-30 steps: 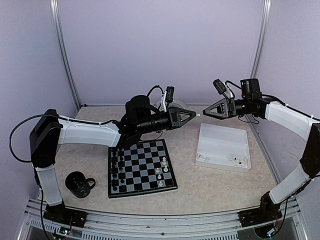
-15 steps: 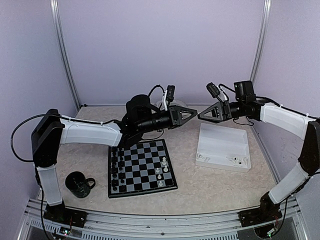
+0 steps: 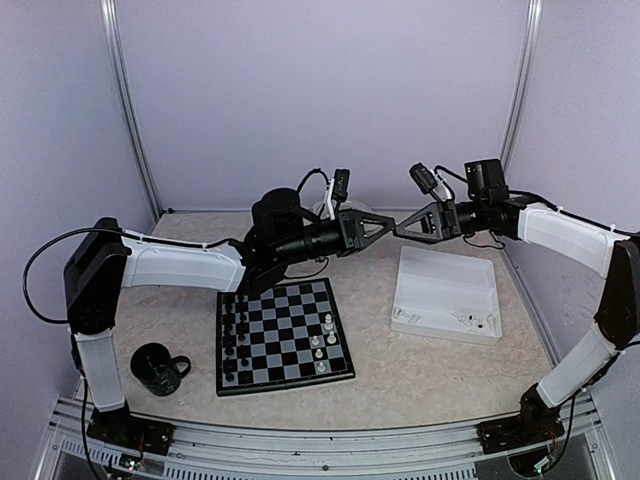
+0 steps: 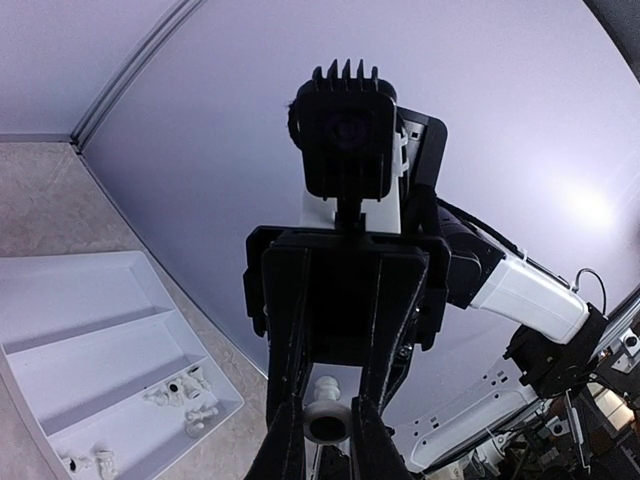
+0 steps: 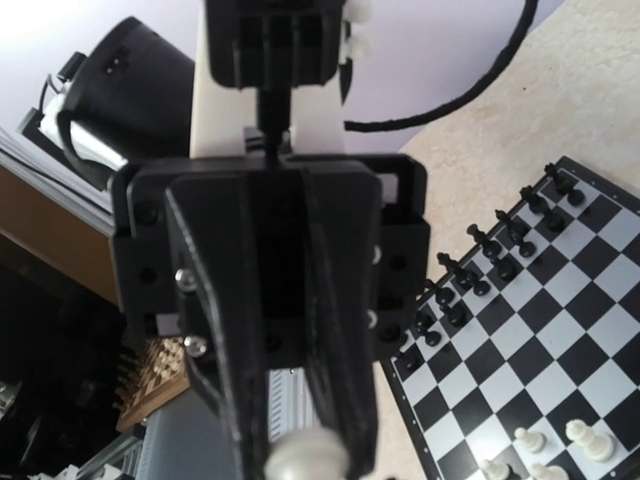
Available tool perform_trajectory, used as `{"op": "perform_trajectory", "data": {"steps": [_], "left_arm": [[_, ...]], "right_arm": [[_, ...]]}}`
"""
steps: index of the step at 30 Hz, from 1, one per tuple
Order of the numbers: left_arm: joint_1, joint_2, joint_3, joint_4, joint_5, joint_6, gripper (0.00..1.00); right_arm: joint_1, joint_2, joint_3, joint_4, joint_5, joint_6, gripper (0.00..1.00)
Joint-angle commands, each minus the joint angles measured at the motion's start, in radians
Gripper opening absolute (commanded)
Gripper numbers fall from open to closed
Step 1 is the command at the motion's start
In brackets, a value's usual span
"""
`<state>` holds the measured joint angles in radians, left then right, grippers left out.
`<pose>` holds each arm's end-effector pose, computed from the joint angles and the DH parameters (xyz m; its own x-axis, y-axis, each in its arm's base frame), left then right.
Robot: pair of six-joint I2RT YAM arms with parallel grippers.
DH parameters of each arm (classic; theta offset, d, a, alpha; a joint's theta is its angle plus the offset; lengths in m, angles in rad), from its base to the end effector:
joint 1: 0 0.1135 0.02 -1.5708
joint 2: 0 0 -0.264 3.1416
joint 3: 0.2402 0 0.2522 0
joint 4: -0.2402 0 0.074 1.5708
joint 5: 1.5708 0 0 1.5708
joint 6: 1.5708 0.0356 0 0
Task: Set up the chess pieces on the board
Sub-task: Pass from the left arm to the right
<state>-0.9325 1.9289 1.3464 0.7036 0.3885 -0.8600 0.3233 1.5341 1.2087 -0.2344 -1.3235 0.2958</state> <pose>0.2610 -0.3745 0.2890 -0.6861 -0.2523 -0.6823 0.6857 0.0892 -0.7224 0.3035 0.1381 0.3119 -0.7314 -0.1698 -0.6605 -0.6728 0.0215 0.7395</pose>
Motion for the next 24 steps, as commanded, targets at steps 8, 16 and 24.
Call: {"op": "perform_trajectory", "data": {"steps": [8,16,24], "left_arm": [[0.004,0.008,-0.009,0.036,0.01,-0.009,0.08],[-0.002,0.015,-0.002,0.032,0.008,-0.013,0.08],[-0.003,0.031,0.01,0.015,0.012,-0.018,0.08]], "right_arm": [[-0.021,-0.032,0.017,0.022,-0.002,0.0,0.23],[-0.021,-0.044,0.017,0.023,-0.002,-0.007,0.18],[-0.022,-0.052,0.022,0.015,0.001,-0.023,0.09]]}}
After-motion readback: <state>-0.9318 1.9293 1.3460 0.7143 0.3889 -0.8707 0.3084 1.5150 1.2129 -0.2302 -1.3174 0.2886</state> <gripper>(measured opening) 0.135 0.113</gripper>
